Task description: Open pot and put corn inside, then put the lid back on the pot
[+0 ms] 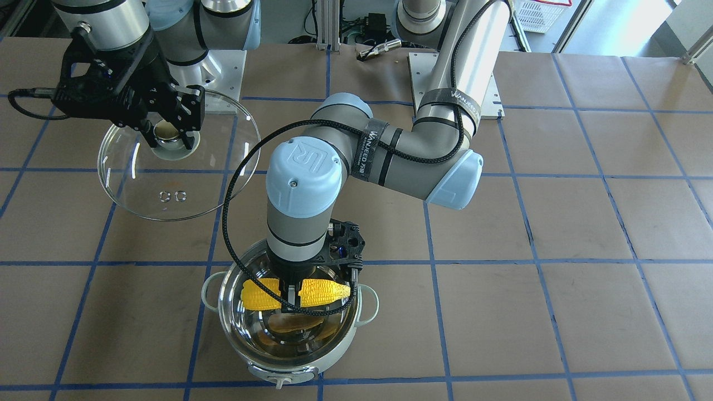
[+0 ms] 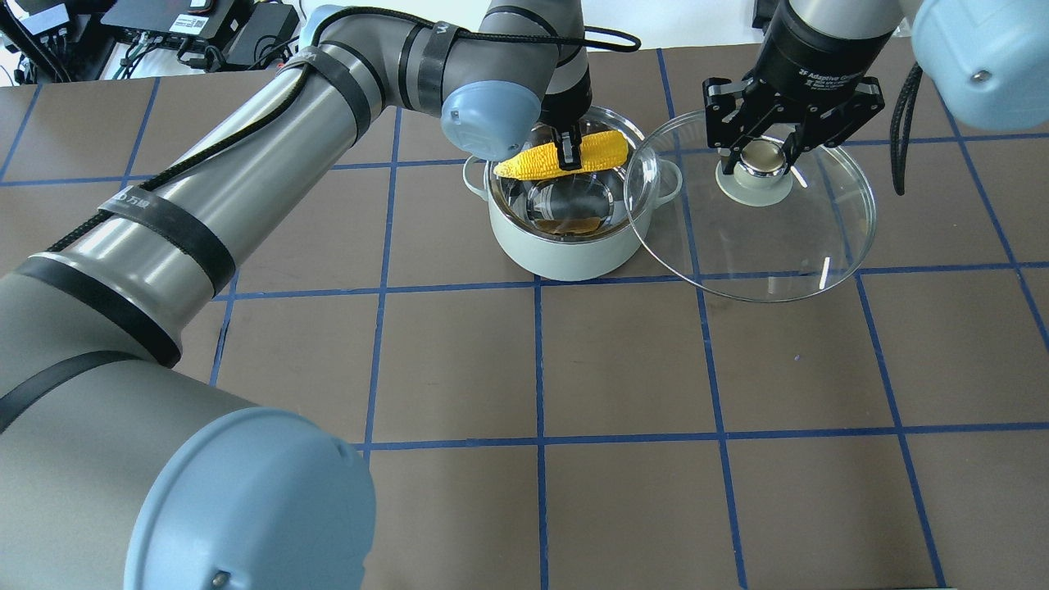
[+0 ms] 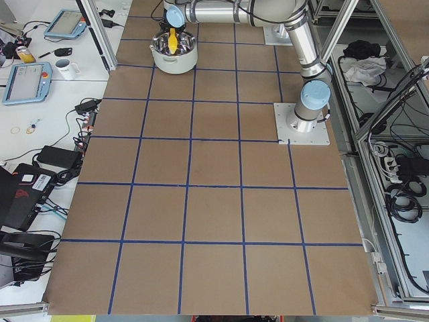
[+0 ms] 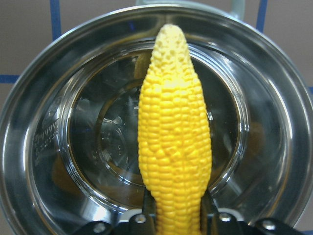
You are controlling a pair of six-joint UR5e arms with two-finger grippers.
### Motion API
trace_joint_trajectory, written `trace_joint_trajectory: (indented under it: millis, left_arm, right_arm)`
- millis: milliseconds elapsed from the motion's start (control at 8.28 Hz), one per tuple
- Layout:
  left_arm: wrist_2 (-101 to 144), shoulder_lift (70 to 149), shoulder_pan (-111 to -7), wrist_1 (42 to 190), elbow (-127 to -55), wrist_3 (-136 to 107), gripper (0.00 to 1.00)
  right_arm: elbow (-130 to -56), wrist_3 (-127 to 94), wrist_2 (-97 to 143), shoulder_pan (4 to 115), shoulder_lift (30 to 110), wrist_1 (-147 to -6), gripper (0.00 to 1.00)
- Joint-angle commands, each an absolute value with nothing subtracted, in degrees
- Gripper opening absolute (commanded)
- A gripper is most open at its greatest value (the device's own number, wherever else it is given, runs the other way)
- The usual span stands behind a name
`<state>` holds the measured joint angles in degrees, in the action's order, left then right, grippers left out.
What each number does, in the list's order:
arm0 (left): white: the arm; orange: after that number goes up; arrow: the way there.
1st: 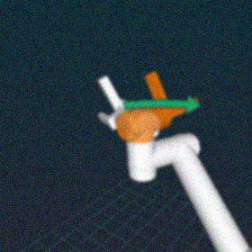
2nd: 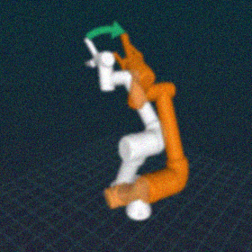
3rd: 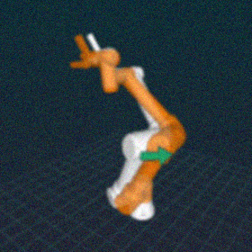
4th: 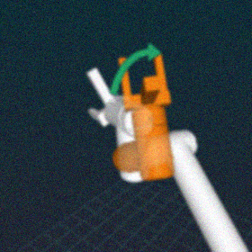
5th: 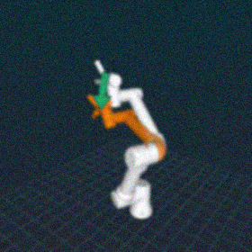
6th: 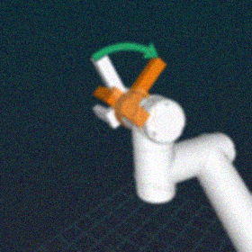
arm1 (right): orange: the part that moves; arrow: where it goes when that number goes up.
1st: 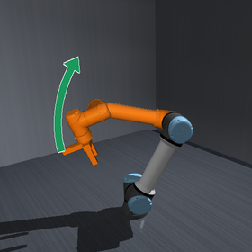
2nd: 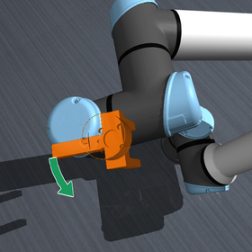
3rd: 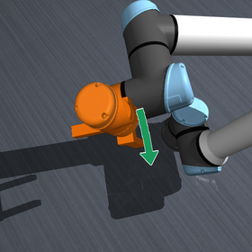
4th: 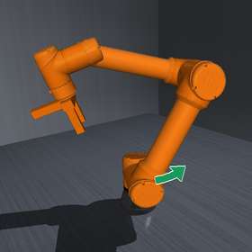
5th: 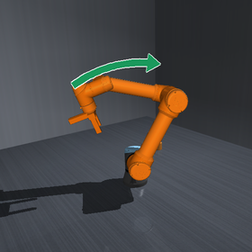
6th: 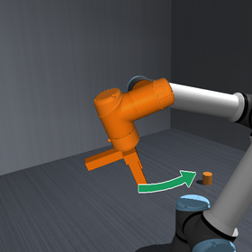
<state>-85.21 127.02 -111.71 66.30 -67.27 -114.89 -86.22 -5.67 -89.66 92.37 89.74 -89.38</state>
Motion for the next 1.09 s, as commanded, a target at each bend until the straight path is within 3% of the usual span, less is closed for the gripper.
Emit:
trace_joint_trajectory:
  millis: [0, 121, 242, 362, 604, 966]
  left_arm:
    - [-85.3, 127.2, -111.7, 65.9, -67.6, -115.0, 0.21]
    - [-85.5, 127.4, -111.7, 65.9, -68.3, -115.0, 0.56]
    - [-85.3, 127.4, -111.7, 65.5, -69.3, -114.6, 0.63]
    - [-86.6, 127.5, -111.7, 60.7, -70.0, -114.3, 0.91]
    - [-87.6, 126.9, -111.7, 60.0, -70.5, -114.4, 1.0]
    - [-85.7, 122.2, -111.6, 61.4, -70.2, -113.8, 1.0]
  right_arm:
    - [-86.2, -5.6, -89.6, 92.4, 89.7, -89.4, 0.4]
    - [-86.2, -5.6, -89.6, 92.4, 89.7, -89.4, 0.4]
    - [-86.2, -5.6, -89.6, 92.4, 89.7, -89.3, 0.4]
    - [-86.2, -5.5, -89.7, 92.4, 89.7, -89.3, 0.4]
    - [-86.2, -5.7, -89.6, 92.5, 89.7, -89.5, 0.37]
    - [-86.2, -5.5, -89.6, 92.5, 89.7, -89.6, 0.35]
